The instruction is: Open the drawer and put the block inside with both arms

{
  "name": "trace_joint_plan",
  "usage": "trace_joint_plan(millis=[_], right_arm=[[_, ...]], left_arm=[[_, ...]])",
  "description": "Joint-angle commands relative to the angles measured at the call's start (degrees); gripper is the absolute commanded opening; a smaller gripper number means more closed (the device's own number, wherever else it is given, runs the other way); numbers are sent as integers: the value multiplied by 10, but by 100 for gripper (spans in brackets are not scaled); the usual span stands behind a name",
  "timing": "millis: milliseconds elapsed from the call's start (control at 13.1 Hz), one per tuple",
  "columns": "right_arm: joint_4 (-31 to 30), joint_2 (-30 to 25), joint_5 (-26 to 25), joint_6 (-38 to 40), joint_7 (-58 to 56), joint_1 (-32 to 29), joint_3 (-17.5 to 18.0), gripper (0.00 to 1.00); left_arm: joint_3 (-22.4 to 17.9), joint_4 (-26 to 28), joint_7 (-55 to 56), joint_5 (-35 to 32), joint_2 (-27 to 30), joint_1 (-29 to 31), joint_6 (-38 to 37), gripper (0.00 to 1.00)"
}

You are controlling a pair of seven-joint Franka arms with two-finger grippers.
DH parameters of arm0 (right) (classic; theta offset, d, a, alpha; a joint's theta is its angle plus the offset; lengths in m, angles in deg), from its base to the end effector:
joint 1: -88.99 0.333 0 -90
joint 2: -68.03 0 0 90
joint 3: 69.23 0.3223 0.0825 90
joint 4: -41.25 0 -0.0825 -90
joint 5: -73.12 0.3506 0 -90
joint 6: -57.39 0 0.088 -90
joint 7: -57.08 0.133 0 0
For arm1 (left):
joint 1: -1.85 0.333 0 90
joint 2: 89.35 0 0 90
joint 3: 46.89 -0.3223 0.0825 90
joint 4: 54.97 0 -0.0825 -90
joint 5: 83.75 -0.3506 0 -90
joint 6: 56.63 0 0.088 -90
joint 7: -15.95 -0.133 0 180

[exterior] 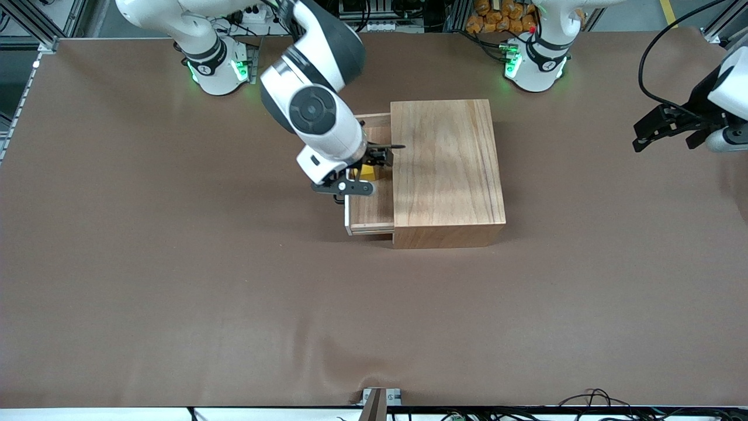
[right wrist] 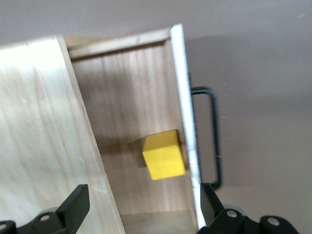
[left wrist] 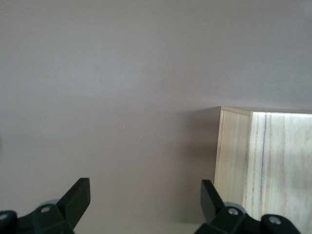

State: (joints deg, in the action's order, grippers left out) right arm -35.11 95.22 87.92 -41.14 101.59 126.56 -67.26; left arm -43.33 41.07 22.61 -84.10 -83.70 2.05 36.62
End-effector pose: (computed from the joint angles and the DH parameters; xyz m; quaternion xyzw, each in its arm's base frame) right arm 0.4908 0.4389 0.4443 -0.9876 0.0691 0.1220 0.0708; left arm 0.4952 -0.0299 0.6134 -0.9993 -0.0288 -0.0253 0.0039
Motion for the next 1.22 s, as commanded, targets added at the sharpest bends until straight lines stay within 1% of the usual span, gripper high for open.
trace_joint_plan(millis=[0, 152, 305, 381, 457, 610, 686, 839, 915, 991, 1067, 1143], right_arm=[[38, -13, 6, 58, -6, -70, -13, 100], [79, -14, 3, 119, -43, -118, -20, 100], [110, -14, 3, 183, -112, -194, -18, 100], [117, -20, -2, 206, -138, -220, -20, 100], [121, -34, -9, 221, -150, -247, -21, 100], [123, -46, -12, 228, -165, -312, -15, 100], [123, -56, -13, 231, -169, -325, -16, 100], [123, -74, -35, 244, -173, -347, -14, 100], [123, -83, -36, 246, -193, -358, -13, 100], [119, -102, -49, 251, -230, -369, -13, 100], [115, -125, -82, 266, -259, -370, -12, 100], [101, -144, -103, 269, -262, -370, -12, 100]], left_arm=[[-21, -3, -7, -11, -2, -22, 4, 100], [-42, -8, -8, -11, -8, -42, 4, 100], [-42, -17, -7, -11, -15, -42, 4, 100], [-40, -22, -8, -10, -19, -40, 4, 100], [-40, -24, -8, -10, -20, -39, 4, 100], [-36, -31, -9, -8, -27, -33, 4, 100], [-35, -32, -9, -4, -31, -28, 4, 100], [-34, -36, -9, -4, -34, -27, 4, 100], [-36, -39, -9, -4, -33, -32, 4, 100], [-35, -39, -9, -4, -32, -32, 3, 100], [-35, -39, -9, -4, -32, -33, 3, 100], [-31, -39, -9, -5, -33, -35, 1, 100]])
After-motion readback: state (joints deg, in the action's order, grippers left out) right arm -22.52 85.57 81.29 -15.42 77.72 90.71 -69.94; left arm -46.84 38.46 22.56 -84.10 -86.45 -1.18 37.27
